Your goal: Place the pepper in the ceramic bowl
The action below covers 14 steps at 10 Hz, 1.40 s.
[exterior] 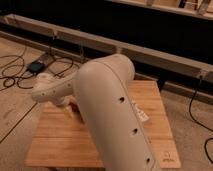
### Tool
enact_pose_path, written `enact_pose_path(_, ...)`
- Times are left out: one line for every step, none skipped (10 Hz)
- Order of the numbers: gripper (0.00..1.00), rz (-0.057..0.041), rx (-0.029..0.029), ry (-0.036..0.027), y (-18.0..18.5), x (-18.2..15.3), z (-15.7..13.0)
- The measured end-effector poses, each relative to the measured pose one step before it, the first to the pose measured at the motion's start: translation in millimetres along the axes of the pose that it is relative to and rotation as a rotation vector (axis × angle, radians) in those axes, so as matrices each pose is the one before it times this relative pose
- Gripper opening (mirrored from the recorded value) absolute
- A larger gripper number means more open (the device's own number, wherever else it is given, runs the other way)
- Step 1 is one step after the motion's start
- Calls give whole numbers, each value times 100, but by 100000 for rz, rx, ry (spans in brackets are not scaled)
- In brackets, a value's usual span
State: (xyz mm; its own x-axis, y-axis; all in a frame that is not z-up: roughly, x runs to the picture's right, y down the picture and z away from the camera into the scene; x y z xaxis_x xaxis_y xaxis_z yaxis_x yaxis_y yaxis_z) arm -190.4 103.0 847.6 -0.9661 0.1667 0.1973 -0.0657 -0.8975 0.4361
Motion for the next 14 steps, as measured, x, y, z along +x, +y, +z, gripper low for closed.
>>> enact_pose_path(80, 1083, 1459, 304, 415, -255, 983)
enact_pose_path(80, 1213, 1557, 456, 511, -192, 1086)
enact_pose_path(80, 606, 879, 381, 266, 15, 621)
enact_pose_path(80, 849, 1345, 909, 442, 223, 1029)
enact_pose_path(80, 438, 1006, 685, 217, 252, 768)
enact_pose_path(80, 459, 975, 1105, 189, 421, 708)
enact_pose_path(79, 364, 596, 900, 151, 347, 452)
enact_pose_path(70, 609, 1344, 1195, 21, 495, 623)
enact_pose_path(61, 432, 716, 747, 74, 244, 366)
enact_pose_path(53, 418, 731, 17, 0, -21, 107)
enact_pose_path(42, 528, 531, 512, 71, 10, 85)
enact_pose_path(30, 761, 536, 341, 54, -130, -13)
enact_pose_path(22, 394, 219, 243, -17, -75, -128)
enact_pose_path(10, 409, 392, 507, -305, 17, -338)
